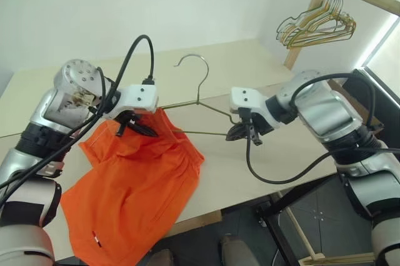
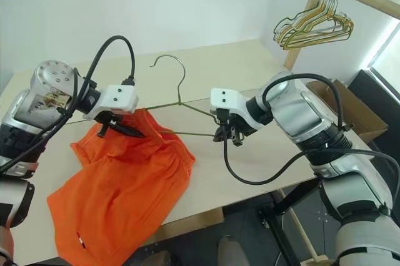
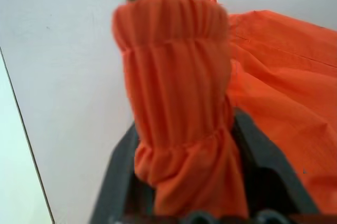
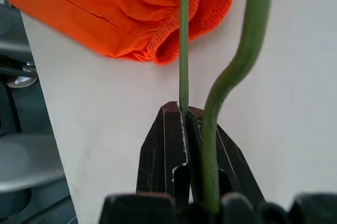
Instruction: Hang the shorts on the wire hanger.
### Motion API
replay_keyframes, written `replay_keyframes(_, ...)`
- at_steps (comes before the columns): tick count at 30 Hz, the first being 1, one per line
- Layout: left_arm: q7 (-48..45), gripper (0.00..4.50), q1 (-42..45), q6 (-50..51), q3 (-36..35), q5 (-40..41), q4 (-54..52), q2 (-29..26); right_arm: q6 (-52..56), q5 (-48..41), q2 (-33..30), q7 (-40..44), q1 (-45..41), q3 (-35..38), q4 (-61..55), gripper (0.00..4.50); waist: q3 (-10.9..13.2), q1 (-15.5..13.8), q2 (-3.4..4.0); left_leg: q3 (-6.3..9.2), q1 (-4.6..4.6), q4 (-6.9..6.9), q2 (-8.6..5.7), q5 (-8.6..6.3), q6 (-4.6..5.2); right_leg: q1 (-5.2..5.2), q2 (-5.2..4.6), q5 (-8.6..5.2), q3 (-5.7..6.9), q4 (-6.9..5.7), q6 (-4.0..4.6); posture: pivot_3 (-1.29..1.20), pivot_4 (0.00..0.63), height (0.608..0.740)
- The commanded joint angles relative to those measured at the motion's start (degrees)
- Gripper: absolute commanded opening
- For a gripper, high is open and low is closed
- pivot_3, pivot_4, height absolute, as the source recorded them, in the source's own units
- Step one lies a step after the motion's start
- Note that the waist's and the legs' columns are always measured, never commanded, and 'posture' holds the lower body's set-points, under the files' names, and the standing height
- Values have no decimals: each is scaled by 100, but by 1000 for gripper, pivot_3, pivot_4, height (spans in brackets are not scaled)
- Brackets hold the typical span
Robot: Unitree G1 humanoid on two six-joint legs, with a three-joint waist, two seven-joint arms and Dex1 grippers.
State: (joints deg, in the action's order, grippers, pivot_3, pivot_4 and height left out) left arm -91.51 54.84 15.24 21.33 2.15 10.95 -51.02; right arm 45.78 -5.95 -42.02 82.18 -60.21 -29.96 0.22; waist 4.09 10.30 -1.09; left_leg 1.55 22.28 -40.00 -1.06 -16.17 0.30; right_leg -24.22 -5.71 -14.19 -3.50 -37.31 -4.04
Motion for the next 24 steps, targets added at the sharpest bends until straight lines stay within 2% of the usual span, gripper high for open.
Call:
replay_keyframes(1, 11, 294, -19, 12, -158, -22, -155, -62, 100, 25, 26, -38, -227, 92, 19, 0, 0, 4, 0, 0, 0, 0, 0, 0, 0, 0, 0, 0, 0, 0, 0, -121, 6, 740)
replay_keyframes(2, 8, 40, -36, 31, -175, -12, -158, -78, 110, 61, 40, -83, -252, 89, 64, 0, 0, 11, 0, 0, -1, 0, 0, 0, 0, 0, 0, 0, 0, -2, 0, -122, 9, 740)
replay_keyframes(7, 157, 13, -49, 245, -238, -33, -111, -96, -57, 119, 162, -533, -162, 337, 144, 0, 0, 12, 0, 0, -1, -4, -1, 0, 0, -3, 0, 0, -2, -11, -1, -127, 12, 740)
replay_keyframes(10, 239, 0, 2, 462, -300, -10, 3, -70, -292, 184, 103, -759, -133, 459, 214, 790, 0, 12, 0, 0, -2, -7, -2, 0, 1, -4, -1, -1, -3, -17, -1, -132, 14, 740)
replay_keyframes(13, 296, 0, 2, 713, -382, 68, 16, -53, -229, 111, 28, -875, -151, 674, 257, 1788, 0, 8, 0, 0, -2, -7, -3, -2, 4, -4, -2, -1, -3, -21, -1, -133, 18, 740)
replay_keyframes(16, 369, 0, -14, 1045, -460, 141, 27, -48, -150, 49, -116, -1169, -103, 1118, 320, 2780, 0, 8, 0, 0, -1, -7, -6, -8, 14, -5, -4, -1, -3, -21, -2, -143, 25, 740)
replay_keyframes(19, 427, 0, -38, 1384, -465, 179, -6, -13, -124, -39, -374, -1386, 170, 1584, 100, 3870, -2, -8, 0, 2, -1, -8, -6, -8, 14, -4, -5, -1, -3, -22, -2, -133, 3, 740)
replay_keyframes(21, 558, 0, 77, 1466, -426, 124, 186, 104, -58, -138, -484, -1602, 270, 1964, 3, 4485, -2, -16, 0, 2, 1, -8, -6, -9, 15, -4, -6, -1, -3, -22, -2, -141, 29, 740)
replay_keyframes(24, 689, 0, 132, 1564, -427, 103, 370, 191, 89, -393, -505, -2028, 464, 2718, -98, 4485, -1, -5, 0, -2, -2, -8, -8, -21, 36, -3, -6, -2, -6, -23, -3, -154, 31, 740)
